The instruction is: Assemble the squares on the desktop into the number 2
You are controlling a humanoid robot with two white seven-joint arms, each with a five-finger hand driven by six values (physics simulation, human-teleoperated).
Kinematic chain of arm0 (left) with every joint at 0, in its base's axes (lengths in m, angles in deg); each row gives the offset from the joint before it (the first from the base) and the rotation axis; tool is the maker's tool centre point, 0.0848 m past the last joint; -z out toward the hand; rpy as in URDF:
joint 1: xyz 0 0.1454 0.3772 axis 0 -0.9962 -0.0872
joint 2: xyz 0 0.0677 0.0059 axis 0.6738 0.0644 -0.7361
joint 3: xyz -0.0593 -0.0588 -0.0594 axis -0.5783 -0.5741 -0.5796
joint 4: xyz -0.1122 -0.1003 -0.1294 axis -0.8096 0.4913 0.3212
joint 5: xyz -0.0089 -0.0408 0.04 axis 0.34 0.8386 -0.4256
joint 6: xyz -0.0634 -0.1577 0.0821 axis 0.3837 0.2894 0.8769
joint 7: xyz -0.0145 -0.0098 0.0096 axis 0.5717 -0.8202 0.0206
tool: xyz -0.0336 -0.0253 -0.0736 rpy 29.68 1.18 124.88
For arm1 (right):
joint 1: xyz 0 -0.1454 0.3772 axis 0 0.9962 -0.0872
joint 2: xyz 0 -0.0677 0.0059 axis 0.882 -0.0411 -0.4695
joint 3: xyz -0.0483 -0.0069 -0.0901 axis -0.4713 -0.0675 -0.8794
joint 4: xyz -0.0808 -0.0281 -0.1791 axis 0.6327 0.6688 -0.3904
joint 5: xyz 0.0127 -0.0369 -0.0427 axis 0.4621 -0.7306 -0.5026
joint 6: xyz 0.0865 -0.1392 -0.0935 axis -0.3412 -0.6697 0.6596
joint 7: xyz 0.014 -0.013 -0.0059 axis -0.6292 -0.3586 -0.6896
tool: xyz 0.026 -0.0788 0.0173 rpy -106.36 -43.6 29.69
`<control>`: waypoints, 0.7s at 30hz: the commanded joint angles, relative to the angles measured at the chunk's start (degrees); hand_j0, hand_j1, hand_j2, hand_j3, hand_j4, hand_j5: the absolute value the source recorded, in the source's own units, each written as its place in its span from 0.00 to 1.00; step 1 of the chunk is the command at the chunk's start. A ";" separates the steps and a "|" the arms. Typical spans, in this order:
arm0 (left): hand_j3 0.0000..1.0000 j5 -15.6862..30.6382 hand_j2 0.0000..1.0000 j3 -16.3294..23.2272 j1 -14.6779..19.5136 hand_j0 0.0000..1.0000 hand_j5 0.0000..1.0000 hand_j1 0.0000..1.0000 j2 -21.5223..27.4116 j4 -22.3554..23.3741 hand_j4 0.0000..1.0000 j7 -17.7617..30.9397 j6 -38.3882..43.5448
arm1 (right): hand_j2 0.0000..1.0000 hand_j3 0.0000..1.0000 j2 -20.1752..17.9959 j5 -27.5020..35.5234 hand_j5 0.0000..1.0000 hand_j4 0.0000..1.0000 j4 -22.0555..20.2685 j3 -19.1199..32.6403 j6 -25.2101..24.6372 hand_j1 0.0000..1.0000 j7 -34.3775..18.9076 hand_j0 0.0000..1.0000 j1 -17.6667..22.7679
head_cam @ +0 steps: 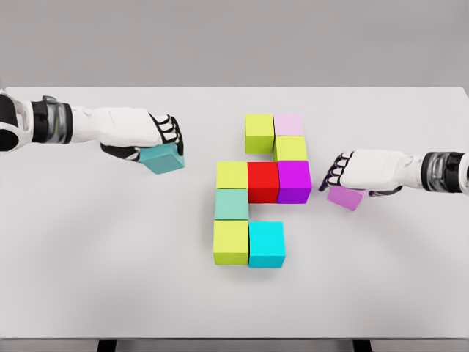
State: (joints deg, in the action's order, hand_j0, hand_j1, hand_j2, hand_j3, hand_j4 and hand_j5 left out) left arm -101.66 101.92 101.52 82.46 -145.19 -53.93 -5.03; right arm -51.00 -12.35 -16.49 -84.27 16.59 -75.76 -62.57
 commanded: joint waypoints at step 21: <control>0.20 21.94 0.20 -1.37 3.52 0.20 0.20 0.20 -10.30 8.50 0.20 -0.81 44.05 | 0.51 0.51 -9.21 10.63 0.51 0.51 -10.02 -0.22 -0.13 0.51 0.02 0.51 0.00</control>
State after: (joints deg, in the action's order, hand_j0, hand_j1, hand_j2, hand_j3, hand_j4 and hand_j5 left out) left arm -84.61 100.59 105.04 72.41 -137.11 -54.40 34.83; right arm -58.24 -3.38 -24.06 -84.53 16.60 -75.79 -62.57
